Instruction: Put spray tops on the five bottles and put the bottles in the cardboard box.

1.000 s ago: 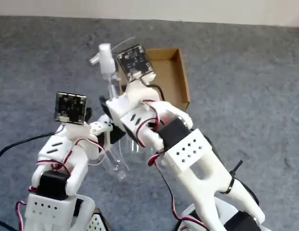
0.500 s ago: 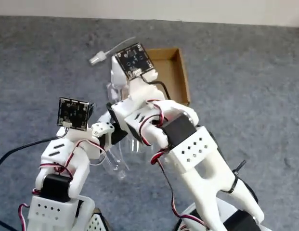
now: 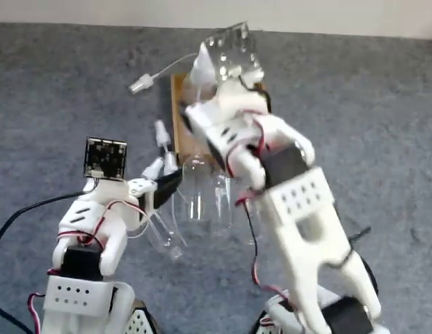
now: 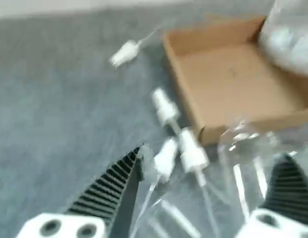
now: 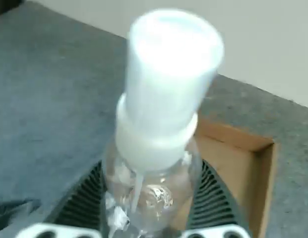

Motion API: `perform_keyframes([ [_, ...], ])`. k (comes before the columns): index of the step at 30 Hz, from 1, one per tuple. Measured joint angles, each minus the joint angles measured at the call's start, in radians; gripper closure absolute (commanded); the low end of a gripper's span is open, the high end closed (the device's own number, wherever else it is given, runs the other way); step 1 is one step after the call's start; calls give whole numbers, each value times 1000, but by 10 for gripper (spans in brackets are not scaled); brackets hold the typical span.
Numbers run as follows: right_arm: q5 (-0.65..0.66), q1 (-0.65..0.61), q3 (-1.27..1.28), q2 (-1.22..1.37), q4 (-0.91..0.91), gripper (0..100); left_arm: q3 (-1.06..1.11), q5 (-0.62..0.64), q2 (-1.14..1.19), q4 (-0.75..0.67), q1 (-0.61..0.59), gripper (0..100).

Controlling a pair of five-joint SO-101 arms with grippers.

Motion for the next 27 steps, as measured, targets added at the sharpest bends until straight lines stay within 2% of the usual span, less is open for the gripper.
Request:
perform_keyframes([
  [3,9,43,-18,137,-106,995,14,-29,0,32,-87,776],
  [8,9,77,-121,374,-259,995,100,-71,0,35,-301,779],
  [10,9,80,-181,473,-308,995,153,-75,2,-2,-354,779],
  [13,9,81,-285,611,-336,995,180,-77,2,-51,-368,779],
  [21,9,81,-580,971,-347,995,186,-77,2,-63,-368,779],
  [27,-55,81,-770,1157,-347,995,186,-77,2,-63,-368,779],
])
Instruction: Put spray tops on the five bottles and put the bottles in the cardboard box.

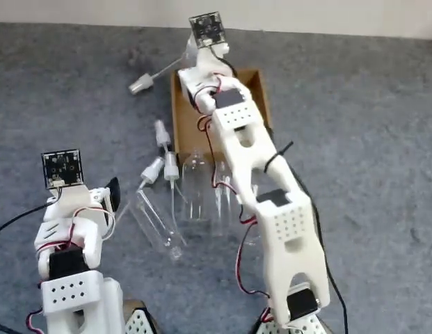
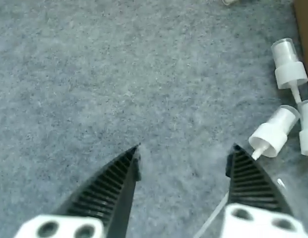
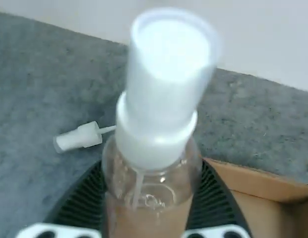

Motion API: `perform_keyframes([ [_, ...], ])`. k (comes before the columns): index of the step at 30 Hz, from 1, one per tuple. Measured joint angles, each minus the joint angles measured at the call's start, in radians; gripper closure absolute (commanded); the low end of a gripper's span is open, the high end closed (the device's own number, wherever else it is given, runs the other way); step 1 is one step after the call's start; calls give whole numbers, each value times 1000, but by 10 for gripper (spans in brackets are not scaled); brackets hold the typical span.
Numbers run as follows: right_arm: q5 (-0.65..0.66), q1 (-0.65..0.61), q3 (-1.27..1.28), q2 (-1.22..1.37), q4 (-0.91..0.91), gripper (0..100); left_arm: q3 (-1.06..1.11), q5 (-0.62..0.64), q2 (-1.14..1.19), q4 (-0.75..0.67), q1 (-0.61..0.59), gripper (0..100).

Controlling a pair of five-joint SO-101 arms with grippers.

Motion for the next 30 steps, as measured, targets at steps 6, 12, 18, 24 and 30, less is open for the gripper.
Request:
perform_keyframes([
  [6,0,0,-60,92,0,995,0,0,0,0,0,779],
  [12,0,0,-60,103,0,990,0,0,0,0,0,779],
  [18,55,0,-60,103,8,906,0,0,0,0,0,779],
  [24,68,0,-60,103,9,903,0,0,0,0,0,779],
  [30,71,0,-60,103,9,834,0,0,0,0,0,779],
])
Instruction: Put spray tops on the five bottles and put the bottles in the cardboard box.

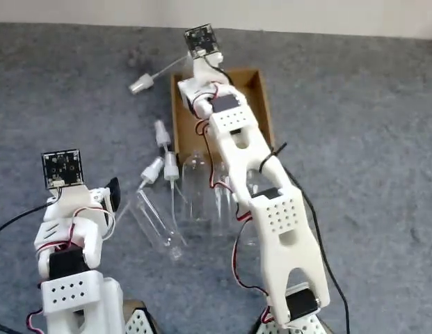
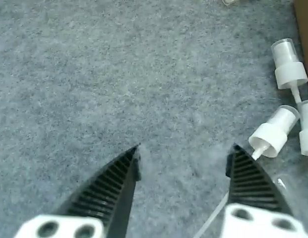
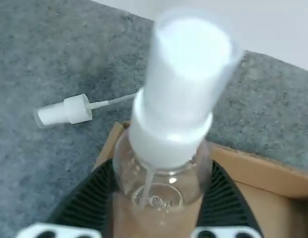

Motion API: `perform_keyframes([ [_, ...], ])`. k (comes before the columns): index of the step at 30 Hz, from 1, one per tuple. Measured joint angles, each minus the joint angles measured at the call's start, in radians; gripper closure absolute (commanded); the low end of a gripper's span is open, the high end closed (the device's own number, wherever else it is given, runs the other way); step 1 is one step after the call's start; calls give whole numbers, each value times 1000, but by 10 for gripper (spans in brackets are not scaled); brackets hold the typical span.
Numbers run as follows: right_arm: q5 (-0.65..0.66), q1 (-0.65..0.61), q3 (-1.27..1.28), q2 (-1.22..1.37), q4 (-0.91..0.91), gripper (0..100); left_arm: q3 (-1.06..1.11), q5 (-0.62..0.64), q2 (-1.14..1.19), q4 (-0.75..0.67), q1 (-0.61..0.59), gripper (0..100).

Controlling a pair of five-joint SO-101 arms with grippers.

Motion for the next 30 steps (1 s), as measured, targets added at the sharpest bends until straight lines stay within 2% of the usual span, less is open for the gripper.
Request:
perform_keyframes([
  [5,0,-8,0,0,0,789,0,0,0,0,0,779],
  [14,0,-14,0,0,0,783,0,0,0,0,0,779],
  [20,0,-26,-3,0,74,699,0,0,0,0,0,779],
  [30,0,-40,-89,0,100,697,15,-3,0,-6,0,778],
])
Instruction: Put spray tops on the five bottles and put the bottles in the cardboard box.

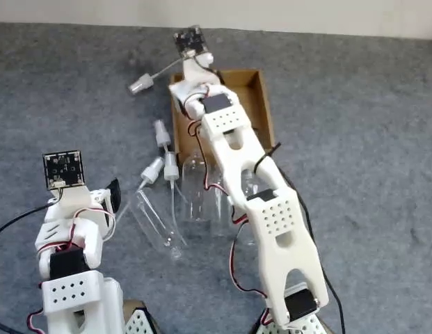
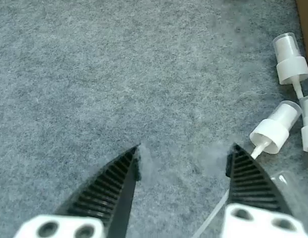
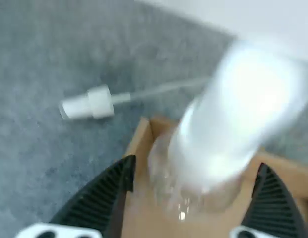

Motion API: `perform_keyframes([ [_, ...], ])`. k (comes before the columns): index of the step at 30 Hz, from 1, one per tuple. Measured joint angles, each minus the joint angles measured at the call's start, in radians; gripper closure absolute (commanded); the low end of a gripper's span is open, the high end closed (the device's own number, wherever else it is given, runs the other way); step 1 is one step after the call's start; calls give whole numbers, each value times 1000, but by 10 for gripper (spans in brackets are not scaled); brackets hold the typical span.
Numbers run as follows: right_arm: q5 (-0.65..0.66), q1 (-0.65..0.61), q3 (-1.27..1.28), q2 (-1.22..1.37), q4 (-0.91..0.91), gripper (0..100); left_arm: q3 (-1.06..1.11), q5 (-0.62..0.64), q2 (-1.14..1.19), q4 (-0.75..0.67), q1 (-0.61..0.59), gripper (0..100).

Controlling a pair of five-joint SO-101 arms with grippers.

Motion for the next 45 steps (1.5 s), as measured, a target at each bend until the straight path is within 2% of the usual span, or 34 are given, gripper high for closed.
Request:
perform_keyframes([
  [8,0,0,-299,0,287,709,0,0,0,0,-2,779],
  [16,2,0,-663,0,746,963,-15,0,0,0,-2,779],
  [19,5,0,-776,0,911,989,-55,-9,0,3,-2,779],
  [23,5,0,-815,-3,1076,989,-173,-61,25,103,43,778],
  [25,5,25,-815,-6,1091,989,-259,-86,80,163,71,777],
  [32,11,189,-815,-71,1097,991,-683,-183,503,261,77,776],
  [36,91,250,-758,-157,1097,991,-970,-189,847,265,81,776],
  [39,130,292,-580,-262,1097,991,-1181,-189,1099,265,81,776],
  [45,152,381,-68,-496,1097,993,-1577,-189,1534,255,101,776],
])
